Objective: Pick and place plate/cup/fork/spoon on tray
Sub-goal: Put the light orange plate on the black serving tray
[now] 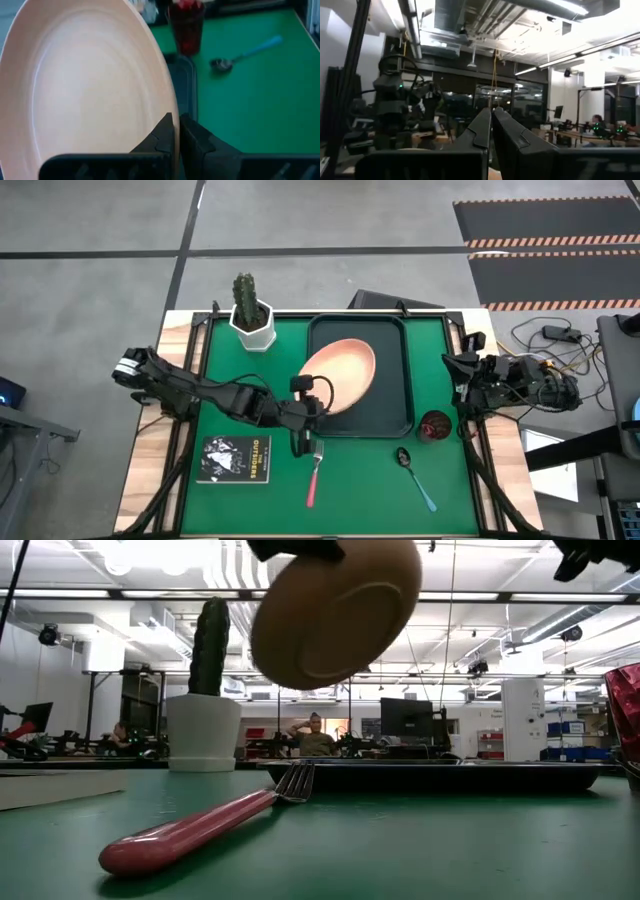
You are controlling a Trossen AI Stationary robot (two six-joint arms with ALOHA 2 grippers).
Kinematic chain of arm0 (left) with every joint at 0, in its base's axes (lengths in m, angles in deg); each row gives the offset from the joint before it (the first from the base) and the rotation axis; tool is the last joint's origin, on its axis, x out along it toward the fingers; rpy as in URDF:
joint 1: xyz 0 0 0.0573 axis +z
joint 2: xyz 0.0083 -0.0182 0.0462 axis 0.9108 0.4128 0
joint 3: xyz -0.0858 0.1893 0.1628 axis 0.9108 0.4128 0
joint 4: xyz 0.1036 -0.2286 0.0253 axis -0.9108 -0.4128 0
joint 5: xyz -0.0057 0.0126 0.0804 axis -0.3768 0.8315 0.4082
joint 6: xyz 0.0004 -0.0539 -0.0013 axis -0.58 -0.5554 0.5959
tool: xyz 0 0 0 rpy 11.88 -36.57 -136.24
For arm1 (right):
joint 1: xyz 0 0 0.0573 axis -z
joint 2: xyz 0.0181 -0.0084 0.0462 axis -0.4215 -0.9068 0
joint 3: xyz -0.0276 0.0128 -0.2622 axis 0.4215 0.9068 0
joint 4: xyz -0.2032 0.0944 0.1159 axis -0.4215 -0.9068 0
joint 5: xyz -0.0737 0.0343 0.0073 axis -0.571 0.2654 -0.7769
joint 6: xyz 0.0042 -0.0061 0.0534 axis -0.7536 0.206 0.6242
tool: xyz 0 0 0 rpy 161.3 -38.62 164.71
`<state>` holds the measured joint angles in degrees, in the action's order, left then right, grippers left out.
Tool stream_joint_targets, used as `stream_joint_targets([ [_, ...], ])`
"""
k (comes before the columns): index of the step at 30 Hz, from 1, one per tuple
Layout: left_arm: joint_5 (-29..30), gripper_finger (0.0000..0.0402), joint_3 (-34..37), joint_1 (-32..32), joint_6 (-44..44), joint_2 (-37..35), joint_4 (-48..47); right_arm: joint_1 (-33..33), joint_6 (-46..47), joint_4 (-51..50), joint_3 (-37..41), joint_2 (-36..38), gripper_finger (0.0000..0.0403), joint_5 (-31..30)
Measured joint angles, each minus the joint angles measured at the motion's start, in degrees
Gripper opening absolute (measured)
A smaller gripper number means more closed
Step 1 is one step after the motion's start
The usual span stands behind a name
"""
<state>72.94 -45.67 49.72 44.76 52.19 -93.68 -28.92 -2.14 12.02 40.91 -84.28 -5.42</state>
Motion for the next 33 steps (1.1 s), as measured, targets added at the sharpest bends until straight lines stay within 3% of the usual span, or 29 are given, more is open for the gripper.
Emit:
stream_joint_targets([
  [6, 0.39, 0.0, -0.49, 2.67, 3.04, 4.88, 5.03, 0.02, 3.24, -9.5, -5.82, 0.09, 0.0009, 1.43],
  [14, 0.2, 0.0, -1.29, 7.61, 3.51, 13.56, 9.37, 0.0, 4.6, -11.23, -8.64, 0.29, 0.0009, 15.9],
  [26, -0.71, 0.0, -1.27, 15.05, 1.79, 23.29, 17.02, 0.0, 4.74, -11.78, -8.62, 0.85, 0.0009, 15.95],
  [33, -1.04, 0.0, -0.53, 17.08, 2.01, 24.05, 17.91, 0.0, 4.74, -12.88, -8.57, 0.85, 0.0009, 15.95],
])
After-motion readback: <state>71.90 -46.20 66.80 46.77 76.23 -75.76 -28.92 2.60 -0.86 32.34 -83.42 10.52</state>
